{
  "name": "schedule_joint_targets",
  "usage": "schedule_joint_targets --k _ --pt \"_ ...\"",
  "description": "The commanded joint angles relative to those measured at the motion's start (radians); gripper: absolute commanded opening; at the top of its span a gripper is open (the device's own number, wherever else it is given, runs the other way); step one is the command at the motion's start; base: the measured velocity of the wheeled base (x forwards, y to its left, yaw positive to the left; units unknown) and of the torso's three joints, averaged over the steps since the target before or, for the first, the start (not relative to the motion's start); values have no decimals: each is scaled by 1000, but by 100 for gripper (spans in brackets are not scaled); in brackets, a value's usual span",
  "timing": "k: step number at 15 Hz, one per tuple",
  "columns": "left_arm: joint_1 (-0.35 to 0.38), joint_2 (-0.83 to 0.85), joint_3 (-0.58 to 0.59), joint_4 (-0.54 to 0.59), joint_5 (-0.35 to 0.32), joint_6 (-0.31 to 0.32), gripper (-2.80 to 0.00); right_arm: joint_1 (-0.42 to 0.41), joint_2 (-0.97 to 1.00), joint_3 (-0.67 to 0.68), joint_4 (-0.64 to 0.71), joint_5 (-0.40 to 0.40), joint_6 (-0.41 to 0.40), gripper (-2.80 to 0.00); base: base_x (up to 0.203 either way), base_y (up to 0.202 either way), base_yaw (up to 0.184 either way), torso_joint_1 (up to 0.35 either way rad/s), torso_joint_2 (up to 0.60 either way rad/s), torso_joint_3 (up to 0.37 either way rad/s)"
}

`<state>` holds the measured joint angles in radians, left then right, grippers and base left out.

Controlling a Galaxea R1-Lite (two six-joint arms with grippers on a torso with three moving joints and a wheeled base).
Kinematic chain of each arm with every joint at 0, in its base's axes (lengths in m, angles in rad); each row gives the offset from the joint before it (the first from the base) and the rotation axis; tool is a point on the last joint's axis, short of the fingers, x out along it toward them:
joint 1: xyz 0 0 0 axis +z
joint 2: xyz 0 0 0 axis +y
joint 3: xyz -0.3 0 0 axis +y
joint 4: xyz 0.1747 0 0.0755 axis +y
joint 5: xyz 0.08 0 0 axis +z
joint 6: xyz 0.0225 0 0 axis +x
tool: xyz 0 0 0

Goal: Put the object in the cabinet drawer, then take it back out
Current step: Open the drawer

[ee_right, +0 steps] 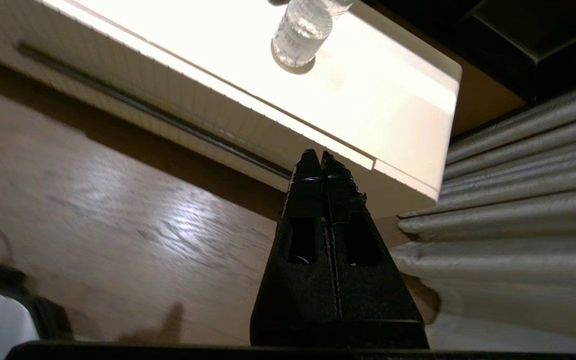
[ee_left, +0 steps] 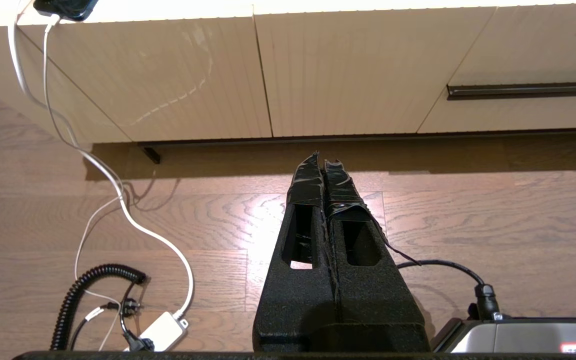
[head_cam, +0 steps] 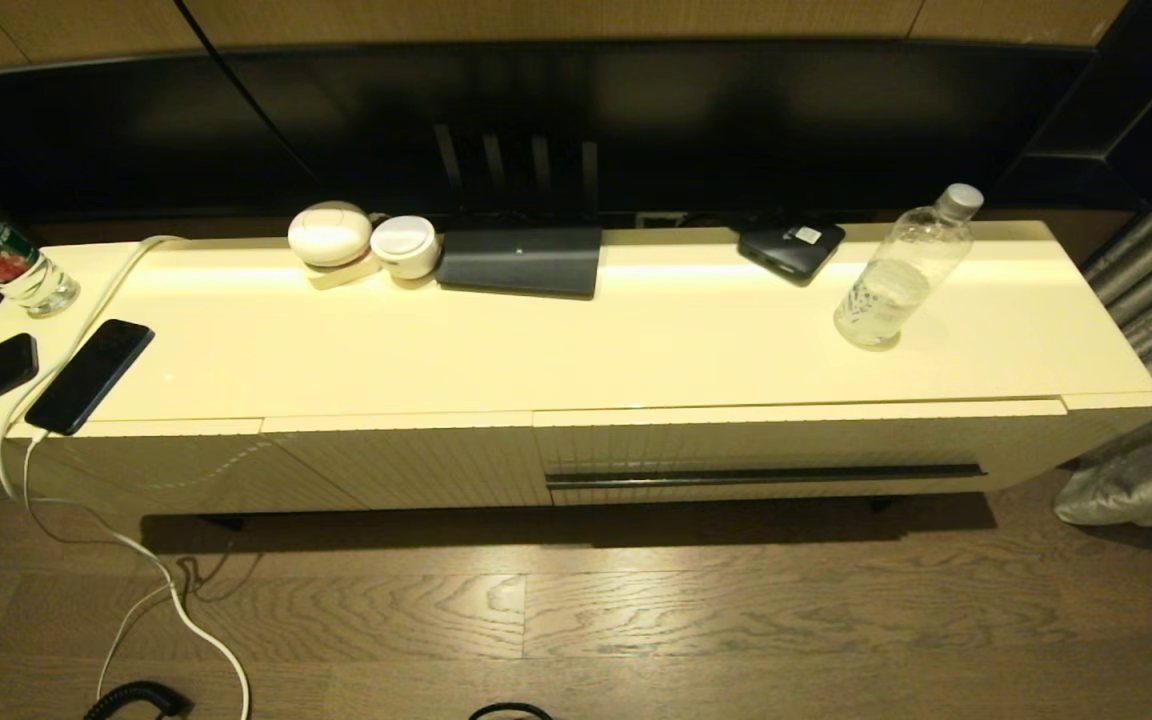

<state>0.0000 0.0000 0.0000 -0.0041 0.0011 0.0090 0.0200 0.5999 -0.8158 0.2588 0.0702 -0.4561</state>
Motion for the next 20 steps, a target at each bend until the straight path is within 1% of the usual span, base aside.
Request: schedule_joint_targets --k 1,2,5,6,7,8,9,10,11,13,16,18,20 --pt "0 0 3 -1 0 0 -280 1 108 -35 7 0 -128 -280 0 0 0 0 0 0" --pt "0 0 2 -1 0 0 -280 1 123 -32 9 0 -177 -280 0 0 0 0 0 0" --pt "0 0 2 -1 0 0 -280 2 183 -6 22 3 -463 -280 0 0 0 0 0 0" --pt "0 0 2 -1 0 0 -280 3 202 -3 37 5 -546 -280 0 0 0 0 0 0" --pt "0 0 2 -1 0 0 -280 5 217 2 51 6 -608 -280 0 0 0 0 0 0" --pt "0 0 2 -1 0 0 -280 7 231 16 61 4 -698 -280 0 0 0 0 0 0" --pt "0 0 2 -1 0 0 -280 9 245 37 66 4 -745 -280 0 0 0 0 0 0" --pt "0 0 3 -1 0 0 -280 9 253 47 63 3 -774 -280 0 0 0 0 0 0" --pt "0 0 2 -1 0 0 -280 22 280 58 61 3 -829 -280 0 0 0 0 0 0" --pt "0 0 2 -1 0 0 -280 91 329 91 41 -6 -847 -280 0 0 0 0 0 0" --pt "0 0 3 -1 0 0 -280 189 429 158 -83 -53 -850 -280 0 0 0 0 0 0" --pt "0 0 2 -1 0 0 -280 274 534 180 -198 -118 -835 -280 0 0 0 0 0 0" --pt "0 0 3 -1 -1 0 -280 316 636 197 -332 -149 -809 -280 0 0 0 0 0 0"
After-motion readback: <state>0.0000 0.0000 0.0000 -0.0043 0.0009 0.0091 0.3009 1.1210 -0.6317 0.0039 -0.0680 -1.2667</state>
